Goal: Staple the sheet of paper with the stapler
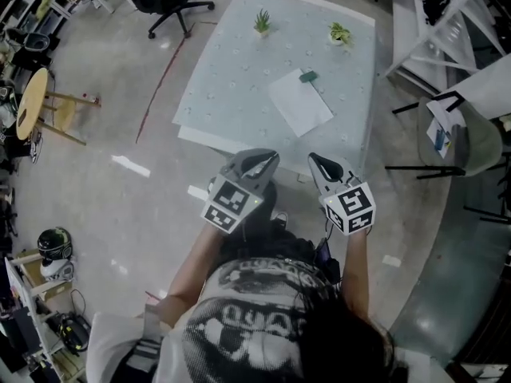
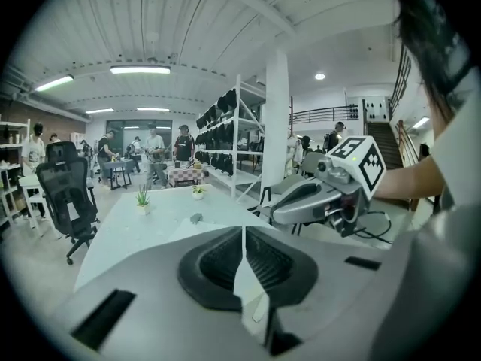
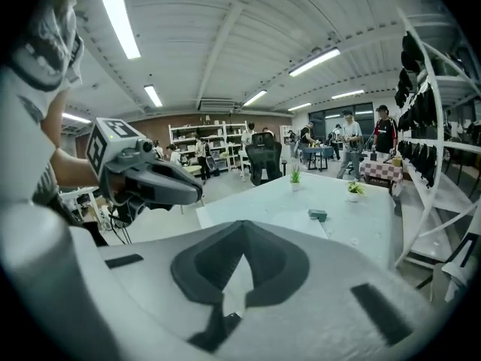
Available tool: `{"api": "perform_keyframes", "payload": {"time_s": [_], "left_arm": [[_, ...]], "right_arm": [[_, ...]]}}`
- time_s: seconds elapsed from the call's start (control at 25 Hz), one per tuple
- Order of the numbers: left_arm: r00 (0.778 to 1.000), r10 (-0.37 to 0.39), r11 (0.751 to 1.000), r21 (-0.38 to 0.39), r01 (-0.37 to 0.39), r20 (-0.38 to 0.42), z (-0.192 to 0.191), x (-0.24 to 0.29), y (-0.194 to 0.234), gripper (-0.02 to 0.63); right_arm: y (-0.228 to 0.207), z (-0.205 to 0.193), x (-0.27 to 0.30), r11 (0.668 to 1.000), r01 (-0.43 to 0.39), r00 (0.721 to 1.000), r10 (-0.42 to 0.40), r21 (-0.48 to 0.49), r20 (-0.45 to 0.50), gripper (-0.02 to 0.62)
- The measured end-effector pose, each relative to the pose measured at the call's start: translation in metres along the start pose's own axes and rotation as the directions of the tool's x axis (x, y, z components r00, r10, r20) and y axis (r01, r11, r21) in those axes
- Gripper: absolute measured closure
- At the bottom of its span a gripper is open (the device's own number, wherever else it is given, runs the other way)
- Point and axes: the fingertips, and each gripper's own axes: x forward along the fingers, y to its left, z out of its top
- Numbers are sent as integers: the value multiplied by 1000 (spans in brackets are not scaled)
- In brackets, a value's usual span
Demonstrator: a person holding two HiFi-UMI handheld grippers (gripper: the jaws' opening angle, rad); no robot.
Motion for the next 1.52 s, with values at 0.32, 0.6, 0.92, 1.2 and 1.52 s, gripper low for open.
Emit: {"api": "perform_keyframes", "payload": {"time_s": [0.32,0.6,0.92,1.2,1.52], "left_arm": [[999,32,999,15,-32,8,-13,-40,-53,594],[1000,27,999,41,-27,8,-11,-60,-77,594],[1000,-22,998,62,21,2,-9,-60,-83,594],[997,-75,993,93,74,15,2,-67,-72,594],[994,-112,988,105,110,16,-1,-76,-52,594]], "right_arm": [[44,-2,-52,1000,3,990,-7,27,141,600],[72,0,-73,1000,10,985,-12,10,173,600],[76,3,-75,998,40,981,-47,40,189,600],[84,10,-58,996,67,982,-75,52,172,600],[90,14,-43,991,113,981,-123,74,153,600]]}}
